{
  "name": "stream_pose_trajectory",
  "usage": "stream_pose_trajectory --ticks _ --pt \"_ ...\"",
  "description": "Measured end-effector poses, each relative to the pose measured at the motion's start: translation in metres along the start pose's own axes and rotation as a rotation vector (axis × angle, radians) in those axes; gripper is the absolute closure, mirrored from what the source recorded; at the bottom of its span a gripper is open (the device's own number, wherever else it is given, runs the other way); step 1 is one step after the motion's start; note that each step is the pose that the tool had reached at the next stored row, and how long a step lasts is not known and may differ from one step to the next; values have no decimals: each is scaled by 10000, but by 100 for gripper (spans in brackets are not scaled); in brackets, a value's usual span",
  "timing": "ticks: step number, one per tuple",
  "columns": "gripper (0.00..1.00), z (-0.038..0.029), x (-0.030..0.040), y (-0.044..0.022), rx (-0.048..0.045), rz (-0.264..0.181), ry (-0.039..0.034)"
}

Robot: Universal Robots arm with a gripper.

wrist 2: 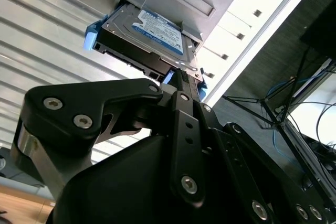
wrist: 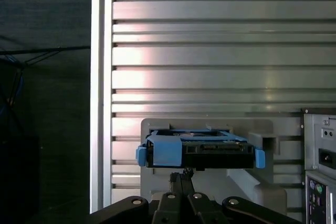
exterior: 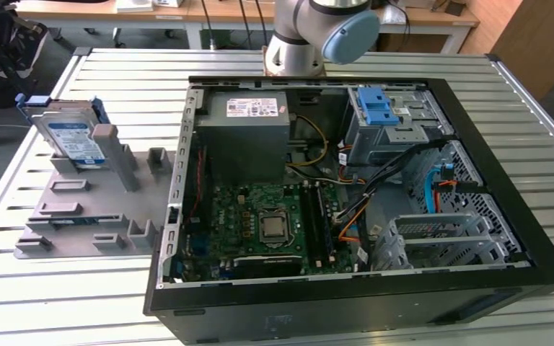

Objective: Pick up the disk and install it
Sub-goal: 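Pick up the disk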

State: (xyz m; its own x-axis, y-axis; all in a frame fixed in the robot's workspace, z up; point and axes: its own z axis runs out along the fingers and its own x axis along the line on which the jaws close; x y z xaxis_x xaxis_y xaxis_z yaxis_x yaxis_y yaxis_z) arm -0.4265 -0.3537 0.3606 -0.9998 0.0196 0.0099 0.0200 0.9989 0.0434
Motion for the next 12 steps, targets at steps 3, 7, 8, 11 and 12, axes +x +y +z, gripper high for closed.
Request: stream_pose_trajectory --ticks 3,7,8,11,12 --pt "89 0 0 0 1 -68 3" --pt "89 0 0 0 2 -208 9" --pt "89 0 0 0 3 -245 11" --pt "89 0 0 0 4 -342 15" --pt "89 0 0 0 4 -375 16"
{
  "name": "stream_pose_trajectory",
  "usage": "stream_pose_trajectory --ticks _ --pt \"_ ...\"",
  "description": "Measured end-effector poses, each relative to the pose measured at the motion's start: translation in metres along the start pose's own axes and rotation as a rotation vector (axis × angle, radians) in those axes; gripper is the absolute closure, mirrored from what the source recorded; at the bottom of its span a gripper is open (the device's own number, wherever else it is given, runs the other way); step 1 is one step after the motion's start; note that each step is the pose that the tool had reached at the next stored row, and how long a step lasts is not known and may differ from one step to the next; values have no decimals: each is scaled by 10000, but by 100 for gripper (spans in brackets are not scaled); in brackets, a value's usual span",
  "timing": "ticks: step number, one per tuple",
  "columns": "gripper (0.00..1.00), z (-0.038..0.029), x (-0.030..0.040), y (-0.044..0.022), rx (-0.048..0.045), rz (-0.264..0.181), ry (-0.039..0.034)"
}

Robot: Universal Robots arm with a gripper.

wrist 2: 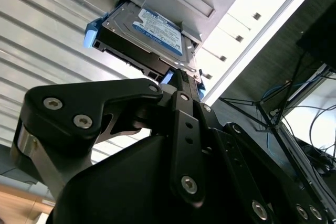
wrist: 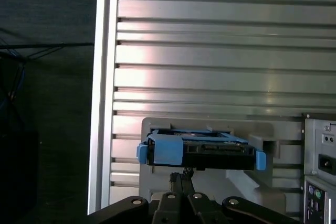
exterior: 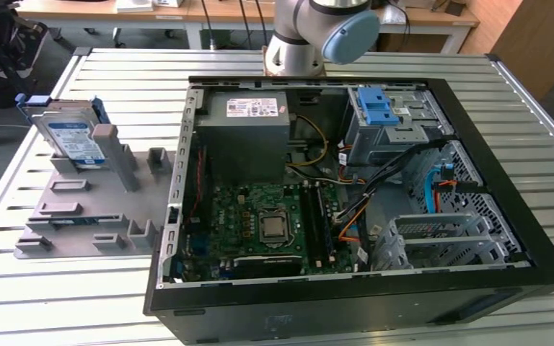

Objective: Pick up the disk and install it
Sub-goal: 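Pick up the disk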

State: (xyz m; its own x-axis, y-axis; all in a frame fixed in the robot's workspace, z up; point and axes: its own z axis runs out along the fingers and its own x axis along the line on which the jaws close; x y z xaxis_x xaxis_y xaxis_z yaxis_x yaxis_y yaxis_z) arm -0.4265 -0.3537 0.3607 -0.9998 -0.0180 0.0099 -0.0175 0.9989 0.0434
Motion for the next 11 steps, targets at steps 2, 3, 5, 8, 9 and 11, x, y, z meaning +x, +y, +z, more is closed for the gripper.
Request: stream_pose_trajectory --ticks 2,3,5,8,9,11 --pt "89 0 0 0 1 -66 3" --pt "89 0 0 0 1 -100 5" --pt "89 0 0 0 2 -169 7" --pt "89 0 0 0 3 -321 14" --pt "89 0 0 0 4 -374 16" --pt "89 0 0 0 4 -428 19"
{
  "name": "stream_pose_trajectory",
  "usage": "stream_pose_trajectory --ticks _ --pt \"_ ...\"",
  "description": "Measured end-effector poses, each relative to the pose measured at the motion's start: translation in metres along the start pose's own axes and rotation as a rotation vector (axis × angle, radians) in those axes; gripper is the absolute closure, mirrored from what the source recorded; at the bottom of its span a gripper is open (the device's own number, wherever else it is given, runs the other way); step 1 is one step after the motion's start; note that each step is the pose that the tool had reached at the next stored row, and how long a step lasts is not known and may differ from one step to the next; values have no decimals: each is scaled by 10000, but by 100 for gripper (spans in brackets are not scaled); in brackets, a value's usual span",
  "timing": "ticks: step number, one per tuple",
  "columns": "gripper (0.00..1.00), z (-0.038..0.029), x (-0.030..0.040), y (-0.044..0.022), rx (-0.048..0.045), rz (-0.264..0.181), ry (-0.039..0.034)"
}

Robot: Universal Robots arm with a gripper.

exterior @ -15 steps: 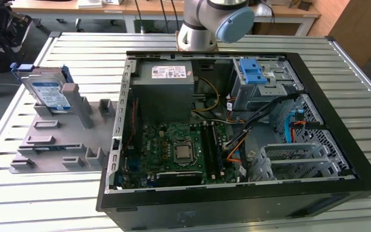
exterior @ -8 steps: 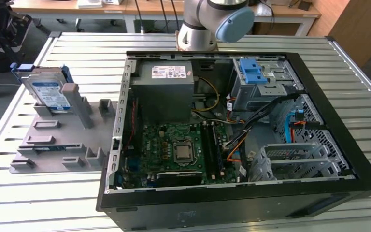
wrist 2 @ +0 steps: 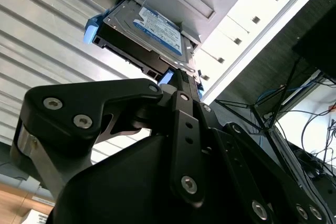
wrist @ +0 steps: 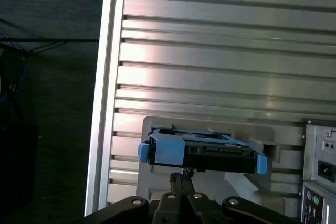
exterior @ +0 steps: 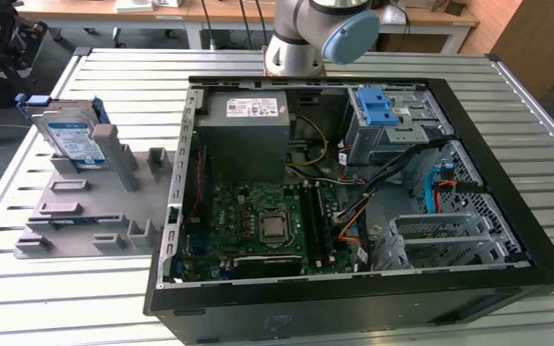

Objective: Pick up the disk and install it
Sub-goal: 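Pick up the disk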

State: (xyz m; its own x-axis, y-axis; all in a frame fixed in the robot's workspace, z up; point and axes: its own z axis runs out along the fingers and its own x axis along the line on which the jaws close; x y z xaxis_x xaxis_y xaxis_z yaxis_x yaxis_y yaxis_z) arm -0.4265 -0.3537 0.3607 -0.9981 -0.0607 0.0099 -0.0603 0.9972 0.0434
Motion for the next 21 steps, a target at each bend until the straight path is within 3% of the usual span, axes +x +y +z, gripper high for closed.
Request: stream_pose_trajectory --ticks 21 --pt "89 0 0 0 3 -290 13"
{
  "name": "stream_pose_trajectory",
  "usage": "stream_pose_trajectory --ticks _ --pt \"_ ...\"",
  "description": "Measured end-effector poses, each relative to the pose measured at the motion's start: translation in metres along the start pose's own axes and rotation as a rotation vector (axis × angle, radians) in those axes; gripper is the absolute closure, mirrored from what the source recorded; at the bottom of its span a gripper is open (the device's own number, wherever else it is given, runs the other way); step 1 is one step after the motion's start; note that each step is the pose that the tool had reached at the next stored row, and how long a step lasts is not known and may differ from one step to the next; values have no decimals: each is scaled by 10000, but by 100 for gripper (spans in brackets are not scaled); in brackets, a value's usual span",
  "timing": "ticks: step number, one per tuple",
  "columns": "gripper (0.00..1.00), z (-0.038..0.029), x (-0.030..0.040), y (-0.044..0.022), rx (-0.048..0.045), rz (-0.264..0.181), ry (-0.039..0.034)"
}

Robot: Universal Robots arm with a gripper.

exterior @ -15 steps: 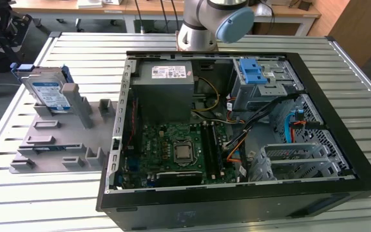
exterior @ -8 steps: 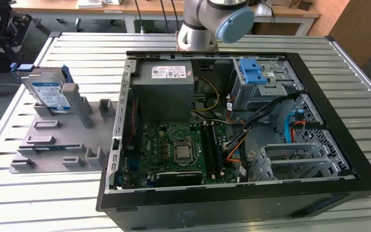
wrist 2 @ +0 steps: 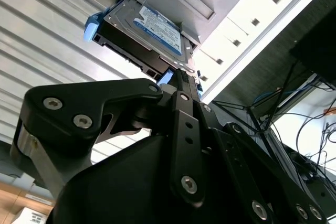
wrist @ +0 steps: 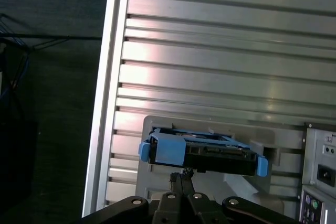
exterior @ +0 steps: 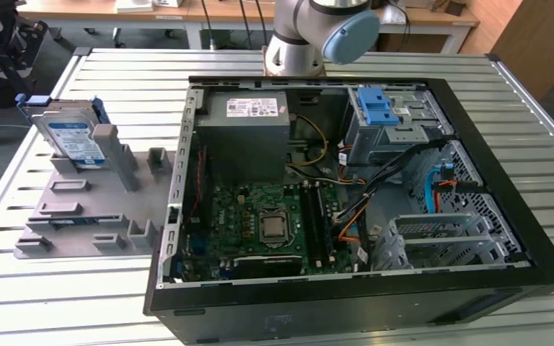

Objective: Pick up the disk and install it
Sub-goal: 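Pick up the disk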

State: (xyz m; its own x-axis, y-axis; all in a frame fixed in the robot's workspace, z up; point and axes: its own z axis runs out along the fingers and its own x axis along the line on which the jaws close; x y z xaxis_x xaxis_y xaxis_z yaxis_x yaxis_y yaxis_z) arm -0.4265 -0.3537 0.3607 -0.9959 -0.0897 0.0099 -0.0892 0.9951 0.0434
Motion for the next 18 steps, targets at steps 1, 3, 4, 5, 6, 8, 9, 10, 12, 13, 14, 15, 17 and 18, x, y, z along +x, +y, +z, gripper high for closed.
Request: stream_pose_trajectory --ticks 1,3,4,5,6,8,9,10,12,13,14,15,17,18 --pt "89 0 0 0 0 -22 1" --pt "89 0 0 0 1 -67 3" --pt "89 0 0 0 1 -87 4" --pt "89 0 0 0 1 -108 5" --pt "89 0 0 0 1 -130 6" --pt "89 0 0 0 2 -173 7" --pt "89 0 0 0 2 -195 8" --pt "89 0 0 0 2 -219 9" --pt "89 0 0 0 3 -260 12" --pt "89 0 0 0 3 -280 12" --pt "89 0 0 0 3 -300 13" --pt "89 0 0 0 3 -320 14" --pt "89 0 0 0 4 -360 16" --pt "89 0 0 0 4 -381 17"
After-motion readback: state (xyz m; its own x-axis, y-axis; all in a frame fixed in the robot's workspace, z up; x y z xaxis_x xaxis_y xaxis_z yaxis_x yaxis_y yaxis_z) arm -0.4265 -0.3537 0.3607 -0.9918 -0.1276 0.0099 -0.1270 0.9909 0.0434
